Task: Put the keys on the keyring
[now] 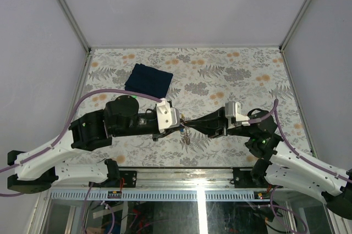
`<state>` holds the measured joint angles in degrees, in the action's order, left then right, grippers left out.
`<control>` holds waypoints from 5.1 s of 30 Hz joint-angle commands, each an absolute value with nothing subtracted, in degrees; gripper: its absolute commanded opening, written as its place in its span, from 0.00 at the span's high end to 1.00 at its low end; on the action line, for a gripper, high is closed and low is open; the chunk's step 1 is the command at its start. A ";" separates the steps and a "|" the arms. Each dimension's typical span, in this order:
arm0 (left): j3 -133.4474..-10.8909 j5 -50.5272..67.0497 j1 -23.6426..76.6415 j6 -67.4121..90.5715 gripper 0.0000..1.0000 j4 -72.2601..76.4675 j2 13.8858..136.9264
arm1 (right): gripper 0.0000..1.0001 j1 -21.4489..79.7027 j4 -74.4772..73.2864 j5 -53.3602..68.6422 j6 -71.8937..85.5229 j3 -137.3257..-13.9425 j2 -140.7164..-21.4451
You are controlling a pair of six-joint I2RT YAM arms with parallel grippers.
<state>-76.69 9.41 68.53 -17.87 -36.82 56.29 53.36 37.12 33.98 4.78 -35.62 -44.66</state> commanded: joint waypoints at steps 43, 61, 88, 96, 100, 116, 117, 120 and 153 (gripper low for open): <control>-78.70 6.91 68.81 -19.44 1.00 -36.78 55.27 | 1.00 53.65 45.25 31.10 7.89 -37.41 -41.33; -75.58 8.32 68.77 -18.29 1.00 -30.64 53.90 | 1.00 53.61 65.04 20.50 18.42 -30.94 -43.20; -73.21 18.41 68.81 -17.16 1.00 -24.74 54.98 | 1.00 53.63 86.58 23.40 24.04 -29.61 -49.13; -71.69 15.15 68.81 -15.95 0.83 -20.79 52.29 | 1.00 53.66 81.54 25.08 21.01 -29.31 -46.99; -69.52 13.67 68.82 -14.82 0.80 -16.40 49.45 | 1.00 53.63 77.92 26.07 18.86 -29.53 -45.40; -62.52 16.16 68.77 -9.02 0.69 -0.91 46.94 | 1.00 53.62 76.60 28.73 18.48 -30.49 -45.03; -62.34 16.36 68.76 -8.92 0.70 -0.35 47.01 | 1.00 53.66 76.79 29.00 18.68 -30.64 -45.08; -61.91 16.66 68.81 -8.64 0.69 0.84 47.28 | 1.00 53.62 77.04 29.58 18.97 -30.80 -45.24; -61.92 19.26 68.82 -8.69 0.84 2.72 51.09 | 1.00 53.62 76.21 32.21 19.85 -31.68 -44.92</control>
<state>-61.28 18.26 68.64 -8.80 -0.64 50.96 53.63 72.88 31.79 20.12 -28.80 -45.63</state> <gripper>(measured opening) 0.178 0.010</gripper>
